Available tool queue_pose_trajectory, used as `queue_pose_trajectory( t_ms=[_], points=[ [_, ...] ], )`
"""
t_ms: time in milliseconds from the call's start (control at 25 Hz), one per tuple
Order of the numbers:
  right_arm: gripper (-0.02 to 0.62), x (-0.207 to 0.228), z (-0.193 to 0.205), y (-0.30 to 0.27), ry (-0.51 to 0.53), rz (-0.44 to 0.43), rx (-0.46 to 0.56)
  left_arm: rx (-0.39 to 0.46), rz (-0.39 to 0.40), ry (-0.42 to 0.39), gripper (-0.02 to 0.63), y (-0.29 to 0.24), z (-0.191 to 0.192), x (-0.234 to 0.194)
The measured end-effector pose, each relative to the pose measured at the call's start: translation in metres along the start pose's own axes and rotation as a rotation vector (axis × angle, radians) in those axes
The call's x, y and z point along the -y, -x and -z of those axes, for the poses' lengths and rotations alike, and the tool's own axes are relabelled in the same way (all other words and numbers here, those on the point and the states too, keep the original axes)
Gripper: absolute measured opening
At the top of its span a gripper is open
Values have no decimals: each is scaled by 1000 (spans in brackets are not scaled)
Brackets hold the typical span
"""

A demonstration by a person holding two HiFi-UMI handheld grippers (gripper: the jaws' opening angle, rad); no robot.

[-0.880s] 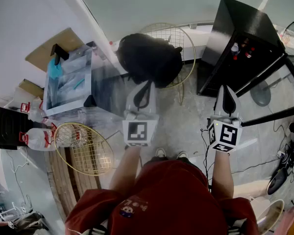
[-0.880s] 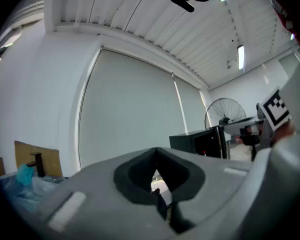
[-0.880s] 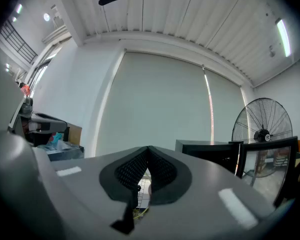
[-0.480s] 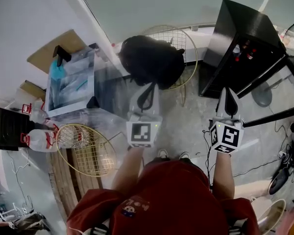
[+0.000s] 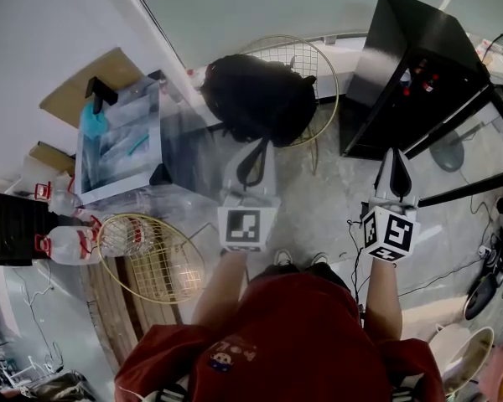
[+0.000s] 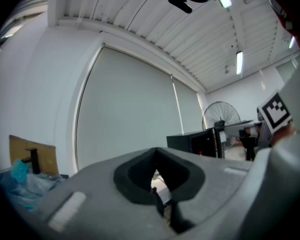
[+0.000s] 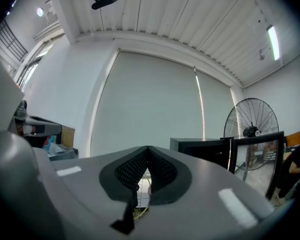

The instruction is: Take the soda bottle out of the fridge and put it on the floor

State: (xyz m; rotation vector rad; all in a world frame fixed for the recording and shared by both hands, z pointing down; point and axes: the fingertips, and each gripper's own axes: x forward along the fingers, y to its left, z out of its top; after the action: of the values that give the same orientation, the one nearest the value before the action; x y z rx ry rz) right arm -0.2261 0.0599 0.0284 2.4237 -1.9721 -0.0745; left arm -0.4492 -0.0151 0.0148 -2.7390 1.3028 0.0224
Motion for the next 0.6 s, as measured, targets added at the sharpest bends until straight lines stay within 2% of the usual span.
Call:
queue_pose_trajectory(
  t_ms=[200,440,600],
  points=[
    [-2,-8,5,9,4,30,-18,-12,48,-37,0,5,9,-3],
    [-2,-22,10,23,8,56,-35,-3,84,27,0,11,14,-5],
    [-2,-15,10,30,13,74,-34,-4,114,9,0,7,15,6]
  ],
)
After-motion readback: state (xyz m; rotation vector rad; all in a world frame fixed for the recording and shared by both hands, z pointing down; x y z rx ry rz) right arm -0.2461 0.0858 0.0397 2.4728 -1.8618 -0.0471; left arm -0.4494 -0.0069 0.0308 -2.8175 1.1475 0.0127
